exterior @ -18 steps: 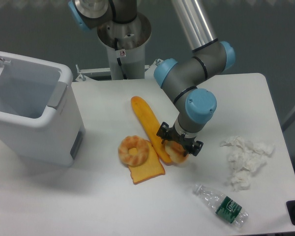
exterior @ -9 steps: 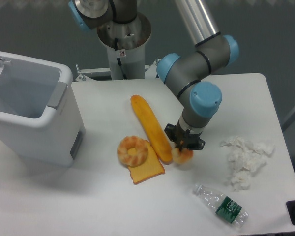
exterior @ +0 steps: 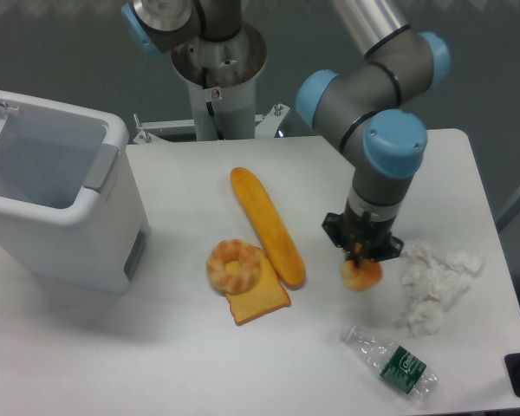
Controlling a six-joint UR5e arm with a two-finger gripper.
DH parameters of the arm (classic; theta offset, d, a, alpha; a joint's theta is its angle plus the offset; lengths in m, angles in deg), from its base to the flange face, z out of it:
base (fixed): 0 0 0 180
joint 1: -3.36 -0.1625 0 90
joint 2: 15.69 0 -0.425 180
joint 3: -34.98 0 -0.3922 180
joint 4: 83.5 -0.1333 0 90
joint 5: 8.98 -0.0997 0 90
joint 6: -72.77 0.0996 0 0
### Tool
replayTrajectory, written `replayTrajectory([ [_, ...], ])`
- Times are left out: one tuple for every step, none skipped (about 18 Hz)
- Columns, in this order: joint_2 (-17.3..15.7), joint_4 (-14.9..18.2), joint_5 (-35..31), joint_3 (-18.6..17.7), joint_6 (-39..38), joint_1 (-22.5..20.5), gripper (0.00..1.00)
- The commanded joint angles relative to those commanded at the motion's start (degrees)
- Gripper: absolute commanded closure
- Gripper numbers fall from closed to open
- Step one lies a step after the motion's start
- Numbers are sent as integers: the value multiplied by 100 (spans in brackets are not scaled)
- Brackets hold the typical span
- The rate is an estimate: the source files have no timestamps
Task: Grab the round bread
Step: 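Lift the grasped round bun up off the table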
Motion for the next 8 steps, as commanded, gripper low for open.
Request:
replayTrajectory([
  [0, 114, -26, 97, 10, 9, 100],
  [9, 168, -44, 142, 19, 9, 100],
  [9, 177, -44, 159, 36, 0, 100],
  [9, 186, -44, 194, 36, -9, 100],
  [0, 229, -88, 221, 36, -9, 100],
  [-9, 343, -253, 291, 45, 0, 100],
  [-17, 518, -403, 361, 45, 9, 100],
  [-44, 633, -457, 396, 45, 9, 100],
])
